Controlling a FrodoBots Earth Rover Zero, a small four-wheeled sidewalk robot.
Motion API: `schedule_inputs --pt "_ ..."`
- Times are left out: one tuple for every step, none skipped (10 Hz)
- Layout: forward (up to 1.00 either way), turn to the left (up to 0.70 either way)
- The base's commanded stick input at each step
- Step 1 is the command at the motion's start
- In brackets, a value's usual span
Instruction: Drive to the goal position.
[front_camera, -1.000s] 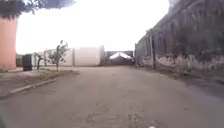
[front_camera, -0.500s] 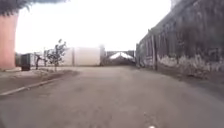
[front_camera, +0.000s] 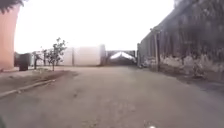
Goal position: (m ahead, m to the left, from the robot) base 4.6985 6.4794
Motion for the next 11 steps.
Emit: schedule_inputs --pt "0.5 0.0" --pt "0.5 0.0" --pt "0.5 0.0" --pt "0.5 0.0" --pt "0.5 0.0" --pt "0.5 0.0" --pt "0.5 0.0" --pt "0.5 0.0" --pt "0.5 0.0" --pt "0.5 0.0" --pt "0.5 0.0"
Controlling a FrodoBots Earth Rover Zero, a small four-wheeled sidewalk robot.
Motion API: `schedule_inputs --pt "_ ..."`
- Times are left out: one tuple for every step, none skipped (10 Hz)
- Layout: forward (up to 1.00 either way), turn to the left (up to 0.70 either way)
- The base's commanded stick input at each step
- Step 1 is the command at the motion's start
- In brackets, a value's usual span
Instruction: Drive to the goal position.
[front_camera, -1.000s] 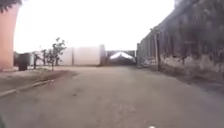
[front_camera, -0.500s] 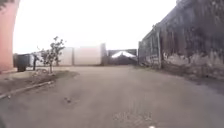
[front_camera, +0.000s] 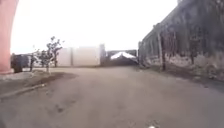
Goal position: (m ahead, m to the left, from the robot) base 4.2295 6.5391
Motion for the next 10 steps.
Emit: schedule_inputs --pt "0.5 0.0" --pt "0.5 0.0" --pt "0.5 0.0" --pt "0.5 0.0" --pt "0.5 0.0" --pt "0.5 0.0" --pt "0.5 0.0" --pt "0.5 0.0" --pt "0.5 0.0" --pt "0.5 0.0"
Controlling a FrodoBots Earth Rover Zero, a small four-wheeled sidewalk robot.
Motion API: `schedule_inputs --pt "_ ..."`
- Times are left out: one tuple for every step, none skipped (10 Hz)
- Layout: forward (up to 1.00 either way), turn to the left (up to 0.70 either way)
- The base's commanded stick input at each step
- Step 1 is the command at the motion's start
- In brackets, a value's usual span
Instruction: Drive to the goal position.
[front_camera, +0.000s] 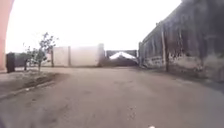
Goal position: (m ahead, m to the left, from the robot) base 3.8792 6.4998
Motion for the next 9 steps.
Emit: schedule_inputs --pt "0.5 0.0" --pt "0.5 0.0" --pt "0.5 0.0" --pt "0.5 0.0" --pt "0.5 0.0" --pt "0.5 0.0" --pt "0.5 0.0" --pt "0.5 0.0" --pt "0.5 0.0"
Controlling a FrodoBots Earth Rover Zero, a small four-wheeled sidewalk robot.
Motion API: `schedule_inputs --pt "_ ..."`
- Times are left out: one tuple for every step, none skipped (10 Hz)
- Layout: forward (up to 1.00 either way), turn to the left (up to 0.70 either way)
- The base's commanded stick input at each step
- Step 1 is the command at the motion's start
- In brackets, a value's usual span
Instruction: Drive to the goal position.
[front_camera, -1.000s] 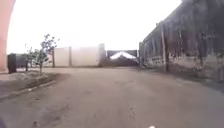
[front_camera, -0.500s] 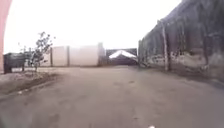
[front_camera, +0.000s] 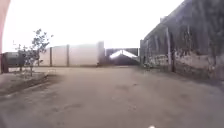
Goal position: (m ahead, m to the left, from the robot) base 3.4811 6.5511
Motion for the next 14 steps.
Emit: schedule_inputs --pt "0.5 0.0" --pt "0.5 0.0" --pt "0.5 0.0" --pt "0.5 0.0" --pt "0.5 0.0" --pt "0.5 0.0" --pt "0.5 0.0" --pt "0.5 0.0" --pt "0.5 0.0" --pt "0.5 0.0" --pt "0.5 0.0" --pt "0.5 0.0" --pt "0.5 0.0" --pt "0.5 0.0"
